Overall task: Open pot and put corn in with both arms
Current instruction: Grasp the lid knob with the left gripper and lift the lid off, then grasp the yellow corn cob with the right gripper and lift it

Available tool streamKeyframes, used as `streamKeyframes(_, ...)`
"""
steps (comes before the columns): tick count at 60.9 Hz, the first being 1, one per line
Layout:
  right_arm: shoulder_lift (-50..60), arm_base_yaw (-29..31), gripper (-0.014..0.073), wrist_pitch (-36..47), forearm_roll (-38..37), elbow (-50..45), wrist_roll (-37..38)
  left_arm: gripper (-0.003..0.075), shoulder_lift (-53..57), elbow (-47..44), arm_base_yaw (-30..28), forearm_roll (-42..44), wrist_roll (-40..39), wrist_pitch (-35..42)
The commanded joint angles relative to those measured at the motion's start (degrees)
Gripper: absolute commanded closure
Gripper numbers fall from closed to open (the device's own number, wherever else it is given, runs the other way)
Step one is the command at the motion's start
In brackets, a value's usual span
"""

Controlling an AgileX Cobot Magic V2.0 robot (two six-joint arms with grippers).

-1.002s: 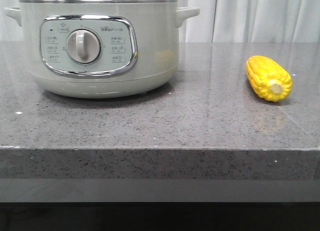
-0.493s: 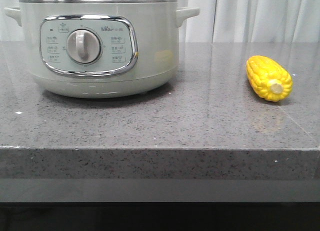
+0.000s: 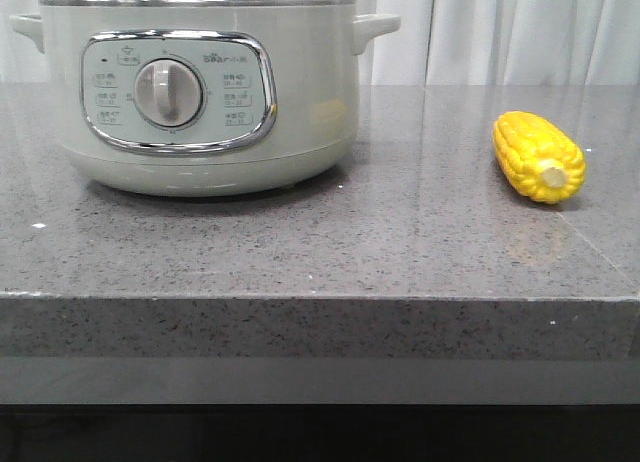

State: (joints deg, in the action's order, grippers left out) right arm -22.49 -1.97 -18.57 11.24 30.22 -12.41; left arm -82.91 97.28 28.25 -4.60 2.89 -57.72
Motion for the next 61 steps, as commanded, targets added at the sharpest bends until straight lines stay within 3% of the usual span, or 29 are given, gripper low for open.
streamKeyframes(1, -0.75, 0.17, -0.0049, 4.61, -0.40, 1.93, -0.38, 0.0508, 7.67, -4.57, 1.68, -1.17, 0.14, 8.20)
streamKeyframes(21, -2.34, 0.17, -0.0049, 4.55, -0.40, 1.93, -0.38, 0.0508, 27.42, -31.98, 4.56, -2.76, 0.14, 15.46)
streamKeyframes(32, -7.38, 0.17, -0.0050, 4.63, -0.40, 2.00, -0.38, 0.0508, 36.16, -41.64, 4.56, -2.76, 0.14, 17.36)
streamKeyframes(46, -20.14, 0.09, -0.0050, 5.21, 6.24, 5.35, -0.38, 0.0508, 44.52, -46.74, 4.56, -2.76, 0.14, 18.95)
streamKeyframes(61, -34.17, 0.04, -0.0050, 5.40, 11.03, 11.90, -0.38, 0.0508, 45.98, -46.82, 4.56, -2.76, 0.14, 19.47)
